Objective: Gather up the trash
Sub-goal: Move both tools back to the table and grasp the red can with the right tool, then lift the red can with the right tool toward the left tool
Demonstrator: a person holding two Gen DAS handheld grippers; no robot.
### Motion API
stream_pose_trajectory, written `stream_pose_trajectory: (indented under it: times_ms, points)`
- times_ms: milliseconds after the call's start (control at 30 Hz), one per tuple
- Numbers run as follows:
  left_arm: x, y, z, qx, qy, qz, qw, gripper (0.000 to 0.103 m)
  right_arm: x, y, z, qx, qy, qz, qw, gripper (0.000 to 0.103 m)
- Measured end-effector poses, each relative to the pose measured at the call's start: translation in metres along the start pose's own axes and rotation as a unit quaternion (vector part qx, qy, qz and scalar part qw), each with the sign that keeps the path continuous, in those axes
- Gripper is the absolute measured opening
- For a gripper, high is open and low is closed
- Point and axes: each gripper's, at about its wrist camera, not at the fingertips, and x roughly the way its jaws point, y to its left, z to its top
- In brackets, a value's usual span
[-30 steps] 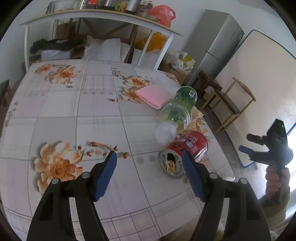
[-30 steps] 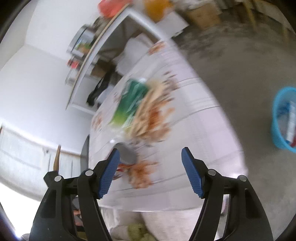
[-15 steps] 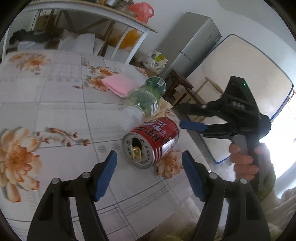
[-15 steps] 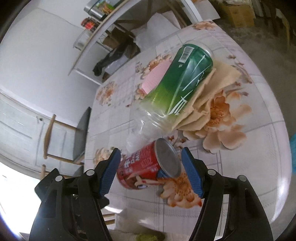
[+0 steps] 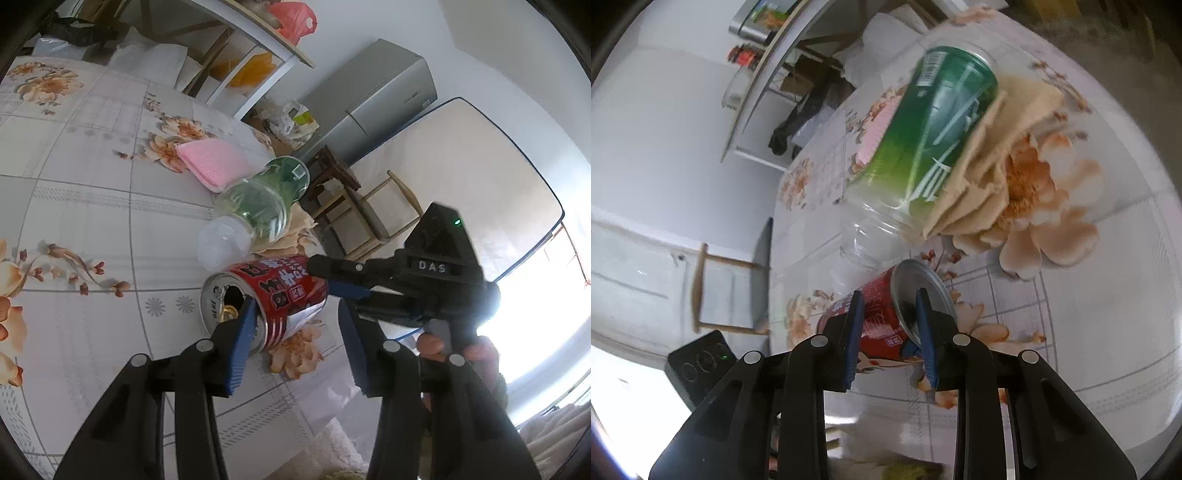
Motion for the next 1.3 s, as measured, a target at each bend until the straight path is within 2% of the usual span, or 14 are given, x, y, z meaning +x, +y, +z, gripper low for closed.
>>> stream_pose_trajectory:
  times_ms: [167, 333, 500, 600, 733, 900, 1033, 1067, 1133, 1233, 1300]
  points:
    - [0.000, -0.019, 0.001, 0.019, 0.000, -0.010, 0.9998, 0.043, -0.008, -0.025, -0.002, 0.050, 0.000, 0.051, 0.997, 0.026]
    - [0.012, -0.045, 0.006, 0.055, 0.010, -0.030, 0.9980, 0.043, -0.020, -0.059, -0.009, 0.112, -0.006, 0.100, 0.989, 0.028]
    - [0.031, -0.074, 0.009, 0.095, 0.029, -0.049, 0.9939, 0.043, -0.036, -0.078, -0.012, 0.134, -0.026, 0.085, 0.987, 0.029]
    - [0.045, -0.085, 0.008, 0.118, 0.033, -0.040, 0.9917, 0.043, -0.046, -0.087, -0.015, 0.143, -0.038, 0.067, 0.987, 0.029]
    - [0.047, -0.088, 0.006, 0.122, 0.028, -0.041, 0.9913, 0.045, -0.059, -0.091, -0.018, 0.136, -0.058, 0.053, 0.988, 0.033]
    - [0.039, -0.080, 0.006, 0.127, 0.016, -0.015, 0.9917, 0.045, -0.078, -0.077, -0.021, 0.083, -0.102, 0.008, 0.991, 0.042]
    - [0.032, -0.064, 0.006, 0.123, 0.009, 0.027, 0.9919, 0.045, -0.094, -0.048, -0.028, -0.015, -0.138, -0.014, 0.990, 0.060]
    - [0.030, -0.059, 0.006, 0.120, 0.009, 0.035, 0.9921, 0.045, -0.095, -0.039, -0.030, -0.039, -0.142, -0.017, 0.989, 0.061]
    - [0.024, -0.048, 0.005, 0.110, 0.005, 0.056, 0.9924, 0.046, -0.092, -0.018, -0.034, -0.092, -0.145, -0.028, 0.985, 0.072]
    - [0.017, -0.031, 0.005, 0.092, -0.001, 0.085, 0.9922, 0.049, -0.080, 0.006, -0.039, -0.156, -0.142, -0.062, 0.975, 0.078]
    - [0.013, -0.025, 0.004, 0.084, -0.004, 0.096, 0.9918, 0.052, -0.065, 0.016, -0.040, -0.189, -0.138, -0.108, 0.966, 0.079]
